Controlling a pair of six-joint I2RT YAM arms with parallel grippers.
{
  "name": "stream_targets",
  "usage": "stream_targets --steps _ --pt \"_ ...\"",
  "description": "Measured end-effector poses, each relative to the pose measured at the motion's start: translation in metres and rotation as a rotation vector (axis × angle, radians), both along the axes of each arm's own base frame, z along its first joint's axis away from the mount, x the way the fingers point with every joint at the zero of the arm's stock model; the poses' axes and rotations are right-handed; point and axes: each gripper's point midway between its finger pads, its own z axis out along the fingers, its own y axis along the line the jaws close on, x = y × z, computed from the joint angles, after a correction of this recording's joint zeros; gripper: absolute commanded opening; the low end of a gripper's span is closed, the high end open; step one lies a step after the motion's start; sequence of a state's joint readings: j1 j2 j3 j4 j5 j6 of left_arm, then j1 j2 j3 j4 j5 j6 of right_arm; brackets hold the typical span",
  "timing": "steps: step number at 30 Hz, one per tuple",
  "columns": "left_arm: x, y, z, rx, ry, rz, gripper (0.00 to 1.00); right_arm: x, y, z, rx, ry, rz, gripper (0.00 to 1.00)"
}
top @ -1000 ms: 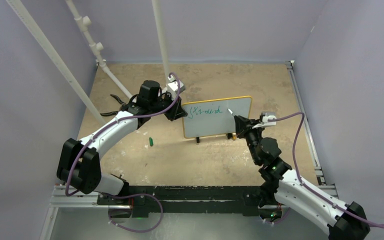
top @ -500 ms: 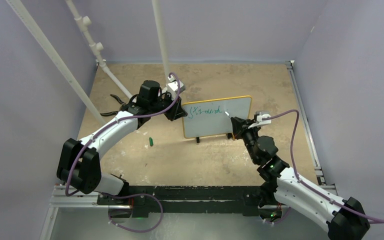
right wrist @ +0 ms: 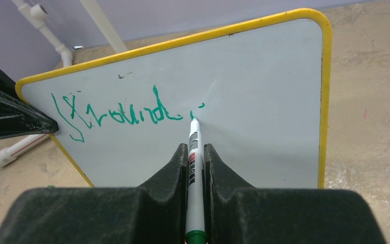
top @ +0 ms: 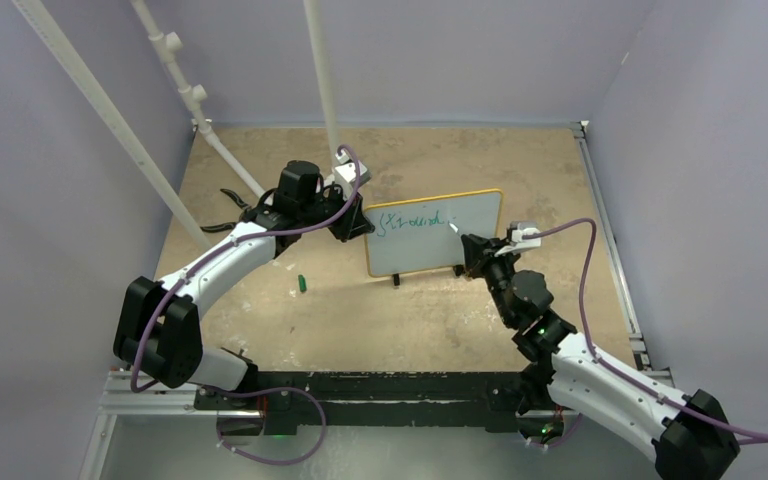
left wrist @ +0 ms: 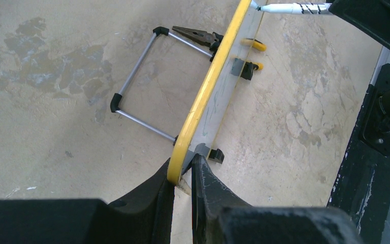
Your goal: Write a sentence on the whiteboard
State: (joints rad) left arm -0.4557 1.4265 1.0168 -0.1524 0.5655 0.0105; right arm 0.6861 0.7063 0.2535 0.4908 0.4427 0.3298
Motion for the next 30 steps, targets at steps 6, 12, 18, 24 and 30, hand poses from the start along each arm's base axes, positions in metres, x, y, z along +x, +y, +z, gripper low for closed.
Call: stream_targets --steps 6,12,18,24,30 --pt "0.0 0.0 0.0 0.001 0.001 0.0 0.0 -0.002 -0.002 0.004 0.006 -0.01 -0.002 0.0" --pt "0.0 0.0 0.0 0.001 0.001 0.0 0.0 -0.008 -0.007 0.023 0.044 -0.063 -0.005 0.0" --pt "0.0 0.0 0.0 0.001 0.001 0.0 0.0 -0.007 -0.008 0.02 0.038 -0.055 -0.012 0.0" --pt "0.0 0.0 0.0 0.001 0.002 0.0 0.0 -0.004 -0.006 0.014 0.017 -0.038 -0.012 0.0" --pt "0.0 0.0 0.0 0.001 0.002 0.0 0.0 -0.002 -0.006 0.013 0.012 -0.038 -0.019 0.0"
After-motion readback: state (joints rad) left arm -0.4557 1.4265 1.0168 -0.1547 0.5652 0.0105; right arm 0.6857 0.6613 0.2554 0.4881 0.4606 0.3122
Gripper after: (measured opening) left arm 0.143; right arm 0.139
